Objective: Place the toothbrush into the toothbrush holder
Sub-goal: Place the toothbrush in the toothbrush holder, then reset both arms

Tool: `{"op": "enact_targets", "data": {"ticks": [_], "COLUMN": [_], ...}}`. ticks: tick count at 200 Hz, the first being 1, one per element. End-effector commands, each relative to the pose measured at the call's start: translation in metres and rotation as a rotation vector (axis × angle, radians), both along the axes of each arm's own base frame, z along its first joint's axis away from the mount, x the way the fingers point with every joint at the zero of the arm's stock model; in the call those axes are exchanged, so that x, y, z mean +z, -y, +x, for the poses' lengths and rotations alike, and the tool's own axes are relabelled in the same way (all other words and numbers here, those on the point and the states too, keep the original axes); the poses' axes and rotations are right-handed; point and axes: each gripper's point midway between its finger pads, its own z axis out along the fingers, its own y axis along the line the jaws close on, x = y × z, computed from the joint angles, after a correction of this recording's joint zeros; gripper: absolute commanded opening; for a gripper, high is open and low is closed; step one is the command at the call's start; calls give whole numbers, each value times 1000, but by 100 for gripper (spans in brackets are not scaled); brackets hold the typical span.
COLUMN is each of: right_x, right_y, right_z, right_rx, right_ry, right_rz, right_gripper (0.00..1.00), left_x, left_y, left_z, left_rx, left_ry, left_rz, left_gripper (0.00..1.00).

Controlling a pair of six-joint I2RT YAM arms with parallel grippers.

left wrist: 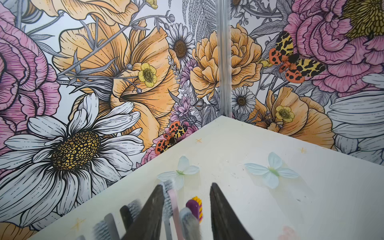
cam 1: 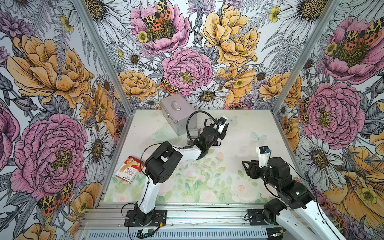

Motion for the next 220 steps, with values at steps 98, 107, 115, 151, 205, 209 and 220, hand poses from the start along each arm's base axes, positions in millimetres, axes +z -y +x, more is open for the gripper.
{"op": "enact_targets", "data": {"ticks": [98, 107, 115, 151, 205, 209, 220], "right_x": [8, 10, 12, 31, 56, 56, 56], "right_y": [0, 1, 2, 15, 52, 53, 57], "right_z": [3, 2, 2, 7, 38, 39, 43], "right_rx": [4, 0, -1, -79, -333, -342, -372], "right_ry": [41, 48, 56, 107, 123, 120, 116], "right_rz": [4, 5, 7, -5, -125, -130, -145], "right_gripper": [60, 60, 60, 66, 91, 92, 93], "left_x": [33, 40, 46, 77, 76, 72, 62], "left_y": [9, 10, 10, 11, -52, -60, -87], "left_z": [-32, -38, -43, -67, -91, -93, -97], "left_rx": [5, -4, -10, -29, 140, 166, 256], "left_ry": [140, 148, 153, 169, -73, -94, -127], "left_rz": [29, 23, 17, 17, 42, 51, 69], "left_gripper": [63, 63, 65, 66, 67, 67, 67]}}
